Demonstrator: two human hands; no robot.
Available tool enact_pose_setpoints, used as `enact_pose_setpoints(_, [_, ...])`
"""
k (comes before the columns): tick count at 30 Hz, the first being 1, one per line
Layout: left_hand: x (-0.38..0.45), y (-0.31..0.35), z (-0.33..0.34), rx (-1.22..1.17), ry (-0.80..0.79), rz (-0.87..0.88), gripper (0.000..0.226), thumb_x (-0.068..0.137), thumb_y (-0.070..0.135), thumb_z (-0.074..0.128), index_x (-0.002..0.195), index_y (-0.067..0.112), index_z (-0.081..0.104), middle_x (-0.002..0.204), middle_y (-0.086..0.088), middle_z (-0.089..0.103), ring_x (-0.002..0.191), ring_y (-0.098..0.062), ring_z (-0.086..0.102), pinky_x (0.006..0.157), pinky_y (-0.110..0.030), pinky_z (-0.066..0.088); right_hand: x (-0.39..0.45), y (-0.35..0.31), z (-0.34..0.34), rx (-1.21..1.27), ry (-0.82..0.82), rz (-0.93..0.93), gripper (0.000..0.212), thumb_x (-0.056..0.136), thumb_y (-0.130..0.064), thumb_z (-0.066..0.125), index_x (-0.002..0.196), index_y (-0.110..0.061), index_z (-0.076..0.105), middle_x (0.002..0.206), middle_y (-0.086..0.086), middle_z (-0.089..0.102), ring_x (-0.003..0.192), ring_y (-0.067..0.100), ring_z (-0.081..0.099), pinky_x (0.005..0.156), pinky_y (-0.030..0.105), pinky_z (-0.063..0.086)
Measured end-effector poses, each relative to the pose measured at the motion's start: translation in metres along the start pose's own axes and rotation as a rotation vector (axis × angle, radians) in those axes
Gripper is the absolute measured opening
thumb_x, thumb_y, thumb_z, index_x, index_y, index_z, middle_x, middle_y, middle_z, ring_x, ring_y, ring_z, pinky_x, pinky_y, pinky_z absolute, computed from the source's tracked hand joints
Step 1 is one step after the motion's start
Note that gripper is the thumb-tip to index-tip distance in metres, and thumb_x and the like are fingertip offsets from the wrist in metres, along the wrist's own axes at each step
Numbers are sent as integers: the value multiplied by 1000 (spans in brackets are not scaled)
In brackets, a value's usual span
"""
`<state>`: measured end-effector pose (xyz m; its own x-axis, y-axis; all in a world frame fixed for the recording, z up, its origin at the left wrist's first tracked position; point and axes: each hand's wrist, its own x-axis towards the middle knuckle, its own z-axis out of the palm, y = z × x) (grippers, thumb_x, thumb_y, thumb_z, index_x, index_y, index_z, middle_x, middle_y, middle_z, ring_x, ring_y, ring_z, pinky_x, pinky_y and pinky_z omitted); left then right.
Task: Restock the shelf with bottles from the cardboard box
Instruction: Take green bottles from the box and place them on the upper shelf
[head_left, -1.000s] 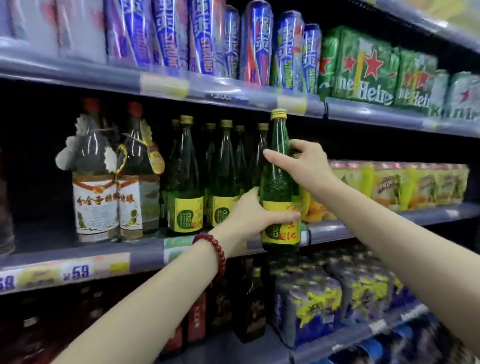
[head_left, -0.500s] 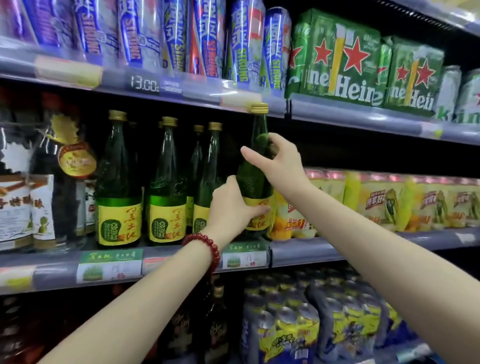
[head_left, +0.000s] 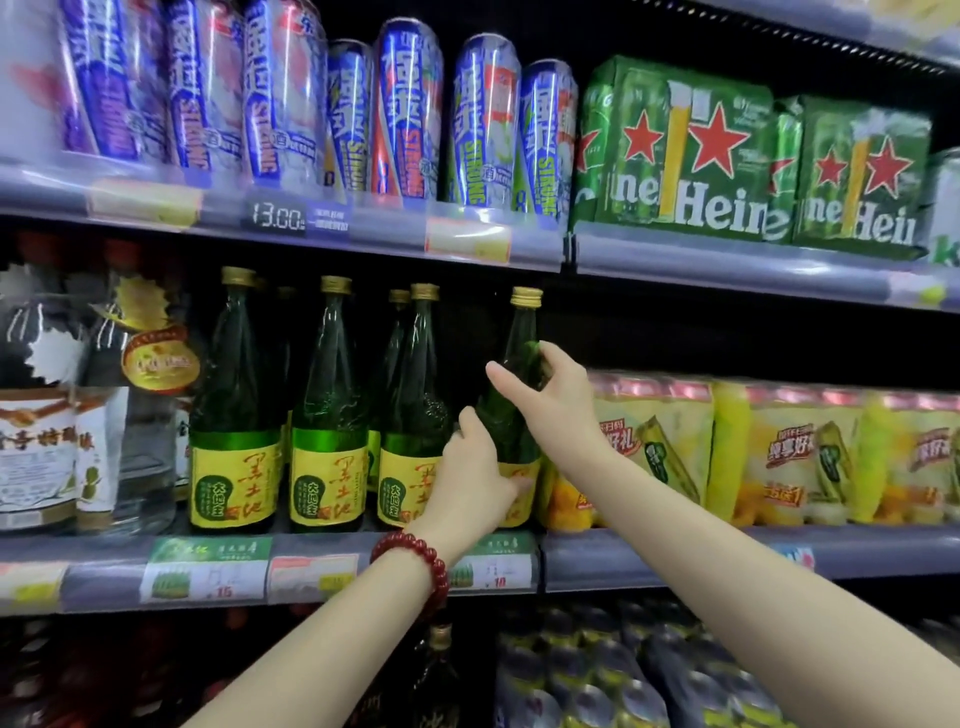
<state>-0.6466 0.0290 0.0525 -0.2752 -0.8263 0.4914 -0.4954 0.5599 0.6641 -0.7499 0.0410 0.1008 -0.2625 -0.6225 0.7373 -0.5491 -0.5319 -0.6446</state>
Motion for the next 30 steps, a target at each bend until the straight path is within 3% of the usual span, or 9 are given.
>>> enact_pose_setpoints(6, [-8,4,-11,124,-57,18,90,89,34,63,152,8,4,141,-19,45,123,-28,51,97,-32,47,15,6,10,-88,-13,39,38,82,-41,70,112,-19,61,97,-10,65,97,10,62,73,20,49])
enact_pose_setpoints(8, [-15,8,-27,167,87,123,65,89,37,60,144,12,35,119,-9,63,102,-17,62,84,-27,50,18,7,12,-123,-29,79,45,82,-42,69,117,-16,59,103,-3,66,101,16,62,78,27,53])
enact_pose_setpoints(10, [-12,13,-51,123,328,229,28,89,32,60,113,19,64,91,3,70,77,-3,62,79,-24,53,21,5,10,-149,-61,124,58,81,-45,69,127,-13,51,117,4,63,109,23,61,90,40,54])
enact_pose_setpoints(12, [2,13,-76,63,523,261,14,87,26,62,97,16,66,84,5,67,76,-6,61,79,-25,51,24,0,7,-112,-83,164,78,80,-49,69,141,-15,34,133,8,54,120,28,54,98,43,49])
enact_pose_setpoints(14, [23,9,-94,62,586,212,27,87,26,65,108,11,59,102,-4,63,95,-18,59,86,-27,45,28,-4,4,-91,-85,176,84,82,-53,65,147,-17,25,140,9,48,125,29,49,97,36,45])
enact_pose_setpoints(19, [56,1,-92,5,301,-30,78,80,47,71,137,4,40,133,-17,53,121,-30,52,94,-33,44,33,-9,7,-107,-117,204,55,90,-45,58,133,-11,49,127,11,58,112,27,57,90,35,49])
enact_pose_setpoints(22, [62,-4,-85,-166,143,-94,75,81,46,70,140,8,42,133,-13,56,119,-28,56,100,-38,48,32,-9,10,-68,-101,226,54,92,-43,55,134,-9,48,127,12,58,113,28,57,97,43,50])
enact_pose_setpoints(26, [64,-9,-88,-409,53,-73,65,83,37,71,136,8,47,122,-14,64,108,-29,64,96,-47,52,30,-11,14,-41,-95,201,44,94,-40,53,127,-11,52,120,10,61,108,26,59,92,39,51])
enact_pose_setpoints(30, [65,-13,-88,-428,31,-56,71,81,40,72,138,7,45,123,-17,63,110,-32,63,97,-48,51,31,-9,16,-26,-137,191,34,94,-40,52,117,-15,56,112,6,64,102,22,61,88,37,53])
